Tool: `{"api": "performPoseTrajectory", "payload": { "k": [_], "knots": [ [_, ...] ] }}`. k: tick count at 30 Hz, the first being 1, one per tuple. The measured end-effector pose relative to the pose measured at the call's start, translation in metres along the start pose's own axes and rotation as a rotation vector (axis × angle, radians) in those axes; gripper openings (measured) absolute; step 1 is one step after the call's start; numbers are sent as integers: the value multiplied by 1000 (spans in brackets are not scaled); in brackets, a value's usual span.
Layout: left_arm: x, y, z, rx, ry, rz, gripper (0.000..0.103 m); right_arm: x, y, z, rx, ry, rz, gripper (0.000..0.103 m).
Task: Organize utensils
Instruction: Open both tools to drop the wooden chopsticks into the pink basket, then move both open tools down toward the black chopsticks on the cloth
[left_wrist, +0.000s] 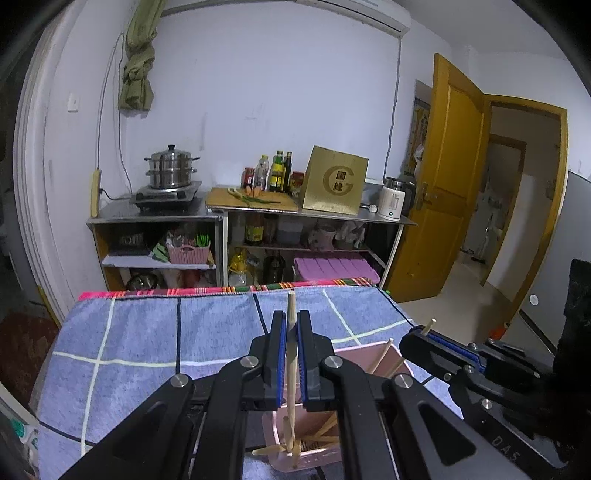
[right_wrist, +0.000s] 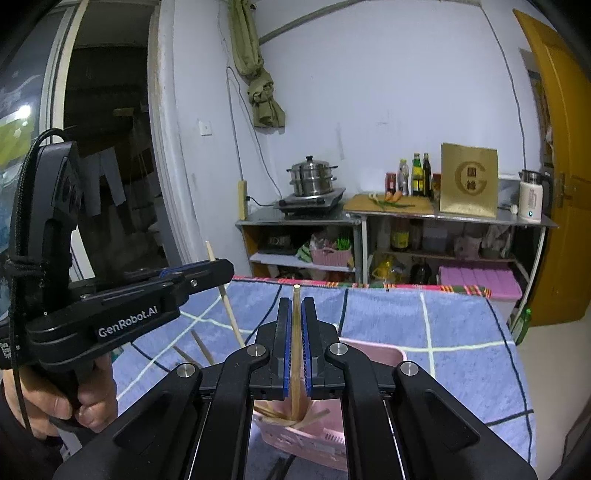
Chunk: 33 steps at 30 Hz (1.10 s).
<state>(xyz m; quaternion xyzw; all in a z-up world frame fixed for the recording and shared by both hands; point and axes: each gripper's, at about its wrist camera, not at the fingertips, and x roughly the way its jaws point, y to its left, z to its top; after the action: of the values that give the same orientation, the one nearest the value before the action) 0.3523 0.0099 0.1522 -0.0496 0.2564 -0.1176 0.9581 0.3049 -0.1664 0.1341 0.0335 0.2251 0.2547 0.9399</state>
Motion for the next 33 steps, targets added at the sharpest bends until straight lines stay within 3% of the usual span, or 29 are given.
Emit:
{"api": "performPoseTrajectory", "payload": {
  "k": [3, 6, 9, 20, 27, 33],
  "knots": [
    [1, 1, -4, -5, 8, -3, 8, 1, 0, -2, -8, 14, 1, 5],
    [0, 2, -4, -9, 6, -3, 19, -1, 1, -3, -18, 13, -2, 11],
    [-5, 2, -4, -11, -3, -6, 22, -7, 1, -2, -19, 6, -6, 12],
    [-65, -6, -15, 4, -75, 9, 23, -57, 5, -6, -21, -56, -6, 13],
    [-108, -11, -53, -6, -98, 1, 29, -89, 4, -35, -2, -46, 9, 13],
    [-126, -14, -94, -12, -70, 14, 30, -105, 7, -65, -15, -10, 3, 13]
  ]
}}
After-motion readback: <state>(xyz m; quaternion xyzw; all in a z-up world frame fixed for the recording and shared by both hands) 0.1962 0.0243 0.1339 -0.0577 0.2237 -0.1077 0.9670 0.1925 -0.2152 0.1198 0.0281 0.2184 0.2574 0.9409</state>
